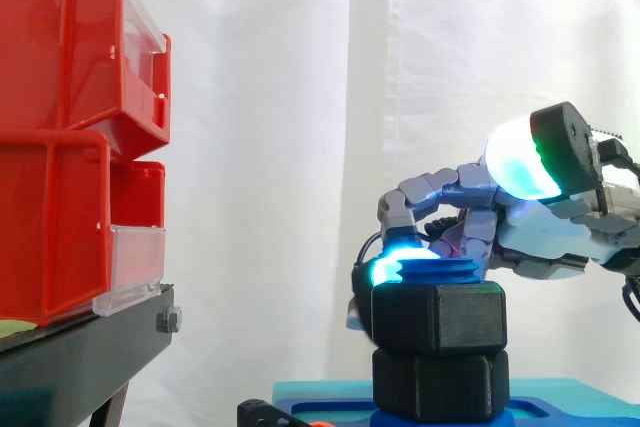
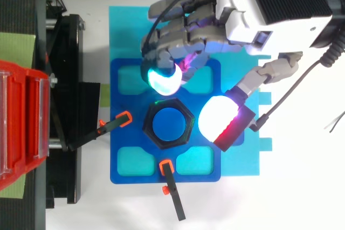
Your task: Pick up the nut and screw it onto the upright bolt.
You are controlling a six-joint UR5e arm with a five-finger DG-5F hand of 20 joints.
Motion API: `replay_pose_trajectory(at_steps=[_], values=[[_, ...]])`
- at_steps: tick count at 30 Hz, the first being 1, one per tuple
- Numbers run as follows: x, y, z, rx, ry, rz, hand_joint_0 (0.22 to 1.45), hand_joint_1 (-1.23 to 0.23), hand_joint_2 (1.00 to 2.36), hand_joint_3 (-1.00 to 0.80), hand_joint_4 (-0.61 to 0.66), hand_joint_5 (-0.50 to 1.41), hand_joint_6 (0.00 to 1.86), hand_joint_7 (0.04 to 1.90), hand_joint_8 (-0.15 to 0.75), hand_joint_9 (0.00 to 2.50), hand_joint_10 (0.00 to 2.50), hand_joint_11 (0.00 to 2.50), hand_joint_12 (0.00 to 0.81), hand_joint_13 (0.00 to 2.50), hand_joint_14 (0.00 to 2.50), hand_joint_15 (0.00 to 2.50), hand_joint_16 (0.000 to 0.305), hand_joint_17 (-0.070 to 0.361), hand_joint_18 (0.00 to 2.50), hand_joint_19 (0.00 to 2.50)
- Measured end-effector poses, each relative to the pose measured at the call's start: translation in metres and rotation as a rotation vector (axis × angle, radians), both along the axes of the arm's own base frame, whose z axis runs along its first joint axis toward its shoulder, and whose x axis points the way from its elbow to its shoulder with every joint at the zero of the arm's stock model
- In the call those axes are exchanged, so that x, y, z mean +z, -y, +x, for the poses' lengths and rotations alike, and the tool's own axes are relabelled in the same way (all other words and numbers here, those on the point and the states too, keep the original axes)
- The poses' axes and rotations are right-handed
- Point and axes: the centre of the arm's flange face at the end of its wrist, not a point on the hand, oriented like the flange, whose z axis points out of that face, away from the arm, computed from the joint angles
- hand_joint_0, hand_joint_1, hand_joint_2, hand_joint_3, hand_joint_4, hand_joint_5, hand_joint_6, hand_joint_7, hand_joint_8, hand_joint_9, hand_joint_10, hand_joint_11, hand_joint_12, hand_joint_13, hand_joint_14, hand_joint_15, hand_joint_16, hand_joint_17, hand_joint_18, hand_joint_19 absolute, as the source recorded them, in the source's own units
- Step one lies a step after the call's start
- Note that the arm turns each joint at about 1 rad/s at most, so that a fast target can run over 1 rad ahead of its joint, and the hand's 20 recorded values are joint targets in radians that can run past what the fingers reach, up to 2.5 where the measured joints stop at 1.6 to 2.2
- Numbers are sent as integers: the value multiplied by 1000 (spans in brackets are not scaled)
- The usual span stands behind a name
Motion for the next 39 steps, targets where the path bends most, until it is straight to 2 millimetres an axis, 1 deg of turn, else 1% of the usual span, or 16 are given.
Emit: replay_pose_trajectory(at_steps=[1,4,7,10,14,18,19,20,22,23,26,28,32,39], values=[[0,1,0,-1,0,0,447,-206,1000,-500,252,-85,504,900,321,1072,0,0,289,575,0,0,35,79,388,0],[2,3,1,-4,5,0,442,-212,1000,-500,225,-120,503,824,322,987,0,0,308,518,0,0,39,87,355,0],[9,7,4,-8,17,-1,437,-213,1000,-500,192,-163,502,727,303,851,0,0,325,436,0,0,43,96,270,0],[16,10,7,-11,27,-1,433,-212,1000,-500,184,-181,502,674,297,753,0,0,336,370,0,0,45,101,218,0],[18,10,8,-10,31,-2,433,-212,1000,-500,156,-194,501,633,284,657,0,0,339,297,0,0,46,104,139,0],[19,5,9,-1,33,-4,431,-207,1000,-500,144,-203,501,608,275,593,0,0,340,230,0,0,47,106,67,0],[19,2,9,2,34,-5,429,-203,1000,-500,126,-210,501,591,263,539,0,0,345,174,0,0,48,108,11,0],[19,0,10,4,34,-5,426,-197,1000,-500,121,-211,501,588,254,510,0,0,347,163,0,0,48,108,0,0],[19,-5,11,10,35,-5,421,-188,1000,-500,103,-224,501,565,246,404,0,0,350,25,0,0,51,115,0,0],[19,-7,11,11,35,-5,420,-166,1000,-500,92,-231,501,571,239,344,0,0,355,0,0,0,52,117,0,0],[18,-15,13,21,34,-5,416,-151,1000,-500,77,-241,501,565,224,182,0,0,358,0,0,0,54,122,0,0],[18,-20,13,27,31,-4,414,-142,1000,-500,76,-242,501,564,218,134,0,0,360,0,0,0,56,125,0,0],[17,-26,14,33,28,-5,411,-134,1000,-500,81,-240,501,565,221,109,0,0,363,0,0,0,56,126,0,0],[15,-31,13,39,10,-6,413,-131,1000,-500,106,-218,501,587,225,111,0,0,362,0,0,0,56,126,0,0]])
